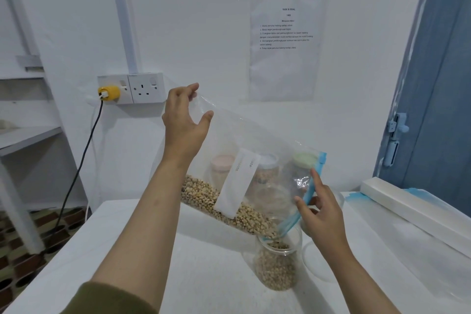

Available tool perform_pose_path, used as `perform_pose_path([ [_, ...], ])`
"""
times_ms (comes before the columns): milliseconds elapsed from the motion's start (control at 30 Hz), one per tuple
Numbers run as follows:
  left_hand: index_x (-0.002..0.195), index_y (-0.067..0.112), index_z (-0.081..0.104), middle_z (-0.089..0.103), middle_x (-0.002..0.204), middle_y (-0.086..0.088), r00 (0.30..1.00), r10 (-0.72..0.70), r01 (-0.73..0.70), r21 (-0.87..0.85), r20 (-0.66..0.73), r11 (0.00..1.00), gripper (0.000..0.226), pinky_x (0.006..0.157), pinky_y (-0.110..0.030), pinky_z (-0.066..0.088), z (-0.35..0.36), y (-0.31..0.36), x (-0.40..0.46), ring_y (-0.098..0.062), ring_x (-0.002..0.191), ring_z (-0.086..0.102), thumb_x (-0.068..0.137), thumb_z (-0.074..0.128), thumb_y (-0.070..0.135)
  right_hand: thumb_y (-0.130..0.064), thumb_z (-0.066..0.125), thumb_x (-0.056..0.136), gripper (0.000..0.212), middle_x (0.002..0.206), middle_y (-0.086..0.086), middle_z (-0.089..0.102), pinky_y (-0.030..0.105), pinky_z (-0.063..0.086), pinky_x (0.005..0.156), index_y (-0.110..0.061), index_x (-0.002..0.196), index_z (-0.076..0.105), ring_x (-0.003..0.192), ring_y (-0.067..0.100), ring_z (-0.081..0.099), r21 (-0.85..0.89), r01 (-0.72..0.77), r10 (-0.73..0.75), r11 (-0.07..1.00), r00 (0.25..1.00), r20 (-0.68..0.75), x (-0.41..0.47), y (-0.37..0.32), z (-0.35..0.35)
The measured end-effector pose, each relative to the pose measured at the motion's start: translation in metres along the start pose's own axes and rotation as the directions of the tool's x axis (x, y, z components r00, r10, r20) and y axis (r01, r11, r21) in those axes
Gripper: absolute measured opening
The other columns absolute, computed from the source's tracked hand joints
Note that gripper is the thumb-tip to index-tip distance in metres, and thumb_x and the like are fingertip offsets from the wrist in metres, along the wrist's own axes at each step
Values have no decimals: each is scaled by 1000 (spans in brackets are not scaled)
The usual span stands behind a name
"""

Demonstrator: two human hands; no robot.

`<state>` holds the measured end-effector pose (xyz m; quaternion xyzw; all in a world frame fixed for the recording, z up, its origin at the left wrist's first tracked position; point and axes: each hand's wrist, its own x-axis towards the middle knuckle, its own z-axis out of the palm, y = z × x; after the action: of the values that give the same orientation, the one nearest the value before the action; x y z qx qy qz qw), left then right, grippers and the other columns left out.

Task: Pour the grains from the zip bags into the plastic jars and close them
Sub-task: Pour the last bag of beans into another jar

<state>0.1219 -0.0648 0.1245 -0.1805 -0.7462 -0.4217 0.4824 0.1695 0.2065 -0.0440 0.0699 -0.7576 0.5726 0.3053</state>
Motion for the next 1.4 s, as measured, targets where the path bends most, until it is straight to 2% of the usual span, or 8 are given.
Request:
perform_pose_path([
  [133, 135, 19, 50, 41, 121, 11, 1000, -3, 3, 3, -4, 1000, 56, 106, -55, 39, 1, 0, 2, 13, 110, 44, 82, 67, 25, -15, 67, 92, 69, 121, -8, 54, 19, 54, 78, -50, 143, 34, 98, 3, 60, 6, 4, -4, 1000, 1000, 7, 1, 0, 0],
  [267, 135, 19, 50, 41, 121, 11, 1000, 3, -3, 5, -3, 1000, 56, 106, -54, 39, 4, 0, 2, 14, 111, 44, 82, 68, 25, -14, 67, 92, 70, 120, -10, 54, 20, 55, 79, -50, 142, 34, 100, 3, 60, 13, 0, 0, 1000, 1000, 6, 2, 1, 0],
  [600, 135, 19, 50, 41, 118, 12, 1000, 6, -6, 4, -2, 1000, 56, 107, -54, 38, 6, 6, 2, 15, 109, 43, 82, 67, 24, -12, 67, 92, 69, 111, -9, 55, 16, 51, 76, -38, 149, 36, 90, 4, 60, 42, -14, 13, 999, 1000, 14, 1, 2, -2],
  [1033, 135, 18, 50, 41, 119, 11, 1000, 18, -18, 11, 3, 1000, 55, 108, -53, 38, 11, 9, 2, 17, 109, 43, 84, 70, 16, -12, 66, 93, 68, 111, -12, 54, 15, 53, 76, -44, 144, 35, 91, 5, 62, 59, -17, 16, 998, 1000, 18, 0, 4, -5],
  [1400, 135, 18, 50, 41, 119, 11, 1000, 17, -17, 21, 4, 1000, 55, 106, -54, 38, 10, 9, 3, 17, 109, 42, 84, 69, 20, -13, 67, 92, 69, 113, -16, 54, 18, 55, 78, -47, 143, 34, 95, 3, 62, 49, -23, 22, 999, 999, 24, 1, 4, -4],
])
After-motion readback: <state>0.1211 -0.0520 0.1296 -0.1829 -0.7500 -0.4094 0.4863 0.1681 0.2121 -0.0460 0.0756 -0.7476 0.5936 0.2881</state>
